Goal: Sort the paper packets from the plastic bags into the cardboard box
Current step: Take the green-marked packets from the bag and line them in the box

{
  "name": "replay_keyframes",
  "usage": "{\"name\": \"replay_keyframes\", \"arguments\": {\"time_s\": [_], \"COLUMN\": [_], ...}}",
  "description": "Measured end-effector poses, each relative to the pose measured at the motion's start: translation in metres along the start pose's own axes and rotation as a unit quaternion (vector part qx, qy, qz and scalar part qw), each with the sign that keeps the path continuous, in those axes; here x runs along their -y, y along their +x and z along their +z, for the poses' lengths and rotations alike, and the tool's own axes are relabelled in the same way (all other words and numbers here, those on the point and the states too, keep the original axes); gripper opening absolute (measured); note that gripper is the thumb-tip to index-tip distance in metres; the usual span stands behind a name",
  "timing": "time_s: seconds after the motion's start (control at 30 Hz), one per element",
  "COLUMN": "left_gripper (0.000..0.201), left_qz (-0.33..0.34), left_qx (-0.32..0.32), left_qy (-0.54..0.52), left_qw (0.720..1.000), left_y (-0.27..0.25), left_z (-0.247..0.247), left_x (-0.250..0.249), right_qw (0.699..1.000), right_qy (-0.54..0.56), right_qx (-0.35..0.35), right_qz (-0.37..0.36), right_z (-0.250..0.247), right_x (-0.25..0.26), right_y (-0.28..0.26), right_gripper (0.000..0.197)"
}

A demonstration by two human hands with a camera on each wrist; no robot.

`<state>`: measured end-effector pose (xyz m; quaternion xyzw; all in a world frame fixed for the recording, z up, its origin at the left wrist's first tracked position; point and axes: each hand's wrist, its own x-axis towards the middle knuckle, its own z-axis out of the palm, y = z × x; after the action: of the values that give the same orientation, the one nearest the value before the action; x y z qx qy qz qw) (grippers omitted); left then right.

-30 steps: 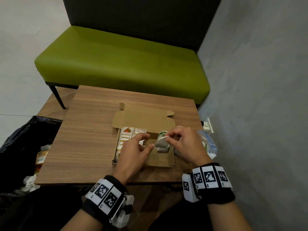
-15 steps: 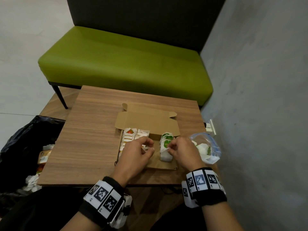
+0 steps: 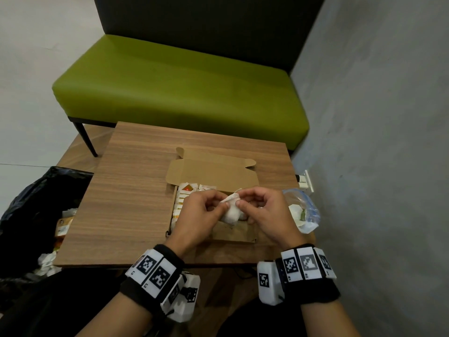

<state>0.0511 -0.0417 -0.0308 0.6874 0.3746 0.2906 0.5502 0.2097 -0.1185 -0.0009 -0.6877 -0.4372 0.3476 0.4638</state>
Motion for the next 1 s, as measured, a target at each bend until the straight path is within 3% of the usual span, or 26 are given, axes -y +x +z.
{"name": "replay_keyframes", "arguments": {"time_s": [0.2,0.67,0.83,1.0], "left_gripper": [0.006,0.008,0.008,0.008], "left_qz": [-0.031,-0.051,-0.040,-0.031], "left_qx": [0.004,-0.005,-0.005,0.008], "left_qy": [-0.098,-0.139,-0.120,-0.112], "left_qw": [0.995,0.989,0.992,0.993], "left_y": [-0.003,-0.005,-0.004,-0.005], "left_z": [0.000,0.000,0.002,0.001], "left_x": [-0.006,-0.014,-0.013,-0.014], "right_qw": [0.996,0.995,0.997,0.999], "right_qy": [0.034,-0.014,0.018,0.034], "right_qx": [-0.061,-0.035,-0.050,-0.002], "right_qz": [-0.052,-0.095,-0.060,-0.025], "right_z": [0.013,0.005,0.000,0.001], "right_x": [-0.001,-0.001,-0.003,-0.002], "right_y": [-0.007,-0.005,-0.004,-0.001], "right_gripper": [0.028,0.027,0.018,0.011]}}
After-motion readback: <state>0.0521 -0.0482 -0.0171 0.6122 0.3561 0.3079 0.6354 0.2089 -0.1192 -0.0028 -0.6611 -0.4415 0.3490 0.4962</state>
